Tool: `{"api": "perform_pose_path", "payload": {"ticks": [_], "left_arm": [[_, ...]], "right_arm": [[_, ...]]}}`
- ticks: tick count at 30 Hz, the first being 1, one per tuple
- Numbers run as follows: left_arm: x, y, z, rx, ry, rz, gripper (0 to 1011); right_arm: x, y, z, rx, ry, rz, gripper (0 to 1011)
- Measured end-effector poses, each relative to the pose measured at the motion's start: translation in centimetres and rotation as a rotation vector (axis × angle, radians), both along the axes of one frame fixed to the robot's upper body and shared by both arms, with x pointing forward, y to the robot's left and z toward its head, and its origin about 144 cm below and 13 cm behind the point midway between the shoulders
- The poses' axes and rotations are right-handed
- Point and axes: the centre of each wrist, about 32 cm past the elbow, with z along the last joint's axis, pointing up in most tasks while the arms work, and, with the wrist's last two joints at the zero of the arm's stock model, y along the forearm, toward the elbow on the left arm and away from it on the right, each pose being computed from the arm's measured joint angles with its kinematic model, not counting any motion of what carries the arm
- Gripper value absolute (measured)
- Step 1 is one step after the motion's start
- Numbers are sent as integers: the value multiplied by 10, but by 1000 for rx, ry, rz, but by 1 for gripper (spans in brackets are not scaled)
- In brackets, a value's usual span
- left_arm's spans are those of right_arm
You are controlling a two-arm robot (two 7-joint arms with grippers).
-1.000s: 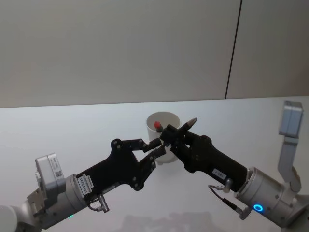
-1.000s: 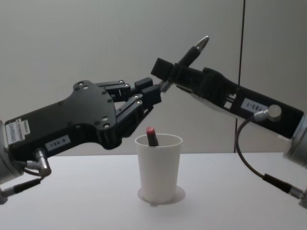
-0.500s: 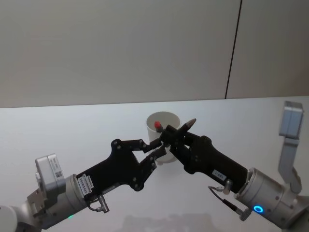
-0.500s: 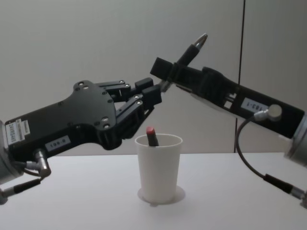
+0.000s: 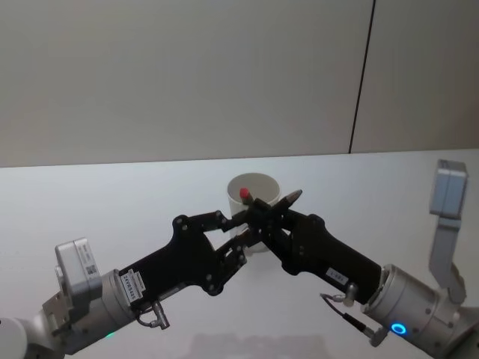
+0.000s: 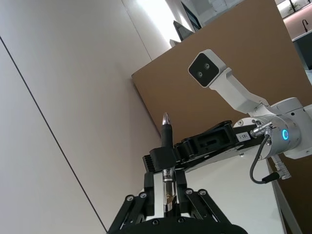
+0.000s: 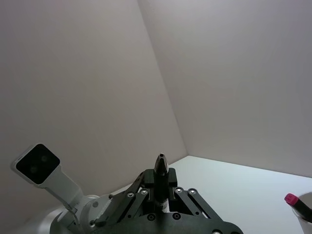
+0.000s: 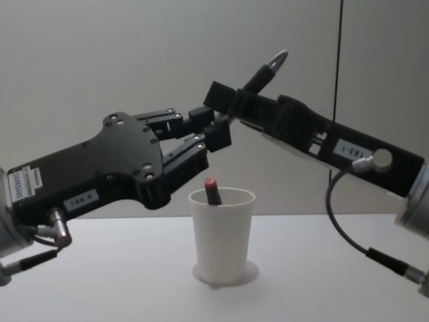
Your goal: Place the pen into the pen holder.
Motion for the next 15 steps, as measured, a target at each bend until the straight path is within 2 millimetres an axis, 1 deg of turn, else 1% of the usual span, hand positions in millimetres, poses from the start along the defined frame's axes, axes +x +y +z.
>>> {"api": "perform_pose_path", "payload": {"ticks": [2, 3, 4, 5, 8, 12, 13, 15], "left_arm": [[0, 0, 0, 0, 0, 0, 300], [0, 0, 0, 0, 0, 1, 355], [0, 0, 0, 0, 0, 1, 377], [0, 0, 0, 0, 1, 1, 436], [0, 0, 0, 0, 1, 1, 499], [0, 0, 0, 0, 1, 1, 660], [0, 0, 0, 0, 1, 1, 671], [0, 0, 0, 0, 1, 1, 741]], "right_arm": [[0, 0, 0, 0, -1, 0, 132], [0, 0, 0, 0, -1, 0, 132], [-1, 0, 0, 1, -2, 0, 132], [-1, 0, 0, 1, -2, 0, 132], [-1, 0, 0, 2, -3, -2, 132], [-1, -1, 0, 2, -4, -2, 132], [-1, -1, 0, 3, -4, -2, 132], [-1, -1, 0, 3, -6, -3, 132]]}}
